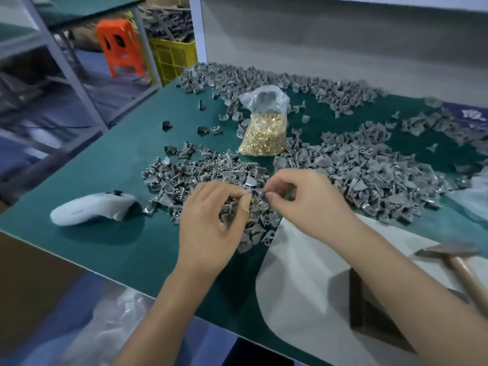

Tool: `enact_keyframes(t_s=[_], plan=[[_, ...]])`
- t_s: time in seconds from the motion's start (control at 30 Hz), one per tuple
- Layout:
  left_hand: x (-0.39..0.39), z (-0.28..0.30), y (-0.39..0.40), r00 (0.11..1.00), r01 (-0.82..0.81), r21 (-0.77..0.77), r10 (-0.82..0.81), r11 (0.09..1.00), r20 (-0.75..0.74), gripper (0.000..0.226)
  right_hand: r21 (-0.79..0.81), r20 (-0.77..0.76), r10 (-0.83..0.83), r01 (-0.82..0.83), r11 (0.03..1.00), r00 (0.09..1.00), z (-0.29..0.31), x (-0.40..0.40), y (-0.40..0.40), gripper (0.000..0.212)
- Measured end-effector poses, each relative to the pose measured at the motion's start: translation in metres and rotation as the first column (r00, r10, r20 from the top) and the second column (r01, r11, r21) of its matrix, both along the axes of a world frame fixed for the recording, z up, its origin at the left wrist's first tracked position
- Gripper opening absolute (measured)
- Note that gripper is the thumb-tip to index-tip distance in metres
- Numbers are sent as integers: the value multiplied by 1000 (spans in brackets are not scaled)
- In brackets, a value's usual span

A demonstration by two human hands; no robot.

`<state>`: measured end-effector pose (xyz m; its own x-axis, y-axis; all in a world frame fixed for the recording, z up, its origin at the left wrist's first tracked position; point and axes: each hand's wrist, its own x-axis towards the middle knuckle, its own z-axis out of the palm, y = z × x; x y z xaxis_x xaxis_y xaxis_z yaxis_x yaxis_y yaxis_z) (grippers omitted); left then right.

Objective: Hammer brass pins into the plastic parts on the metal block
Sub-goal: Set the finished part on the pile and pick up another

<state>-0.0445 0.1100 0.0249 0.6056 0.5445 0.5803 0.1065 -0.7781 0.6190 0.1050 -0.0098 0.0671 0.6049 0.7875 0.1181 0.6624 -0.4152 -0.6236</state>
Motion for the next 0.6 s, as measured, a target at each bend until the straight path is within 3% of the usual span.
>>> enact_keyframes(t_s=[0.27,0.43,0.6], plan=[[12,-12,10,992,-16,50,22,999,-128,10,-135,-6,-37,36,990,999,-15,20,36,5],[17,0,9,988,79,27,-75,997,-134,7,-53,-52,33,-36,998,998,-15,36,22,8],[49,25,2,979,169,-110,-180,979,-96,32,4,-48,-180,181,984,982,-5,79,-24,12]])
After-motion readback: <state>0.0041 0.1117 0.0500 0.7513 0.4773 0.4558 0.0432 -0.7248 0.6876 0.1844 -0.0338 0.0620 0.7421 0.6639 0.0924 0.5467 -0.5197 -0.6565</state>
